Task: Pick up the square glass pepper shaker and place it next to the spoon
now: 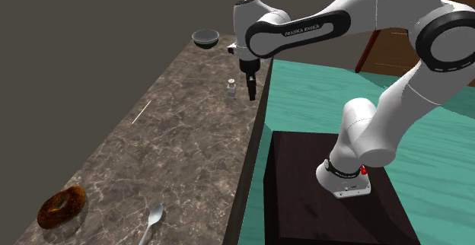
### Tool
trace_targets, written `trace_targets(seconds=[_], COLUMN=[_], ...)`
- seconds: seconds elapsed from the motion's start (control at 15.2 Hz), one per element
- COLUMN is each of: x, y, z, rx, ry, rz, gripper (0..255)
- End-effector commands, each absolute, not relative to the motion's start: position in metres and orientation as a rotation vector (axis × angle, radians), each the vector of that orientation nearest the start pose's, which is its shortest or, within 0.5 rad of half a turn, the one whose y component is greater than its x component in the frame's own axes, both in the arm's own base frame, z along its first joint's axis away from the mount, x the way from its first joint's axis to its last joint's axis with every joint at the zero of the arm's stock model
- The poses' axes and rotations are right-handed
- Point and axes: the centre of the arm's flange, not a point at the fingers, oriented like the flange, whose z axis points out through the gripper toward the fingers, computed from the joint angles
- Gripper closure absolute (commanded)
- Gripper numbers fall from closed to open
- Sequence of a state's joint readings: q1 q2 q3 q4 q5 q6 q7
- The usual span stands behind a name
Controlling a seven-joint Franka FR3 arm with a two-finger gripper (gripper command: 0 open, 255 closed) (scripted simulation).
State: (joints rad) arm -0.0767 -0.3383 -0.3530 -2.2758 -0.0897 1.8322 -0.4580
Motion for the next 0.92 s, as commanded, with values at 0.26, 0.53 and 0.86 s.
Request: trace_targets(seconds=[0.26, 0.53, 0.86], x=[0.425, 0.446, 0.472], y=[-0.26, -0.304, -0.358], z=[0.443, 0.425, 0.403], rx=[-3.075, -3.087, -3.102], ry=[-0.13, -0.131, -0.133], rz=[0.147, 0.144, 0.141], gripper=[0, 0, 0])
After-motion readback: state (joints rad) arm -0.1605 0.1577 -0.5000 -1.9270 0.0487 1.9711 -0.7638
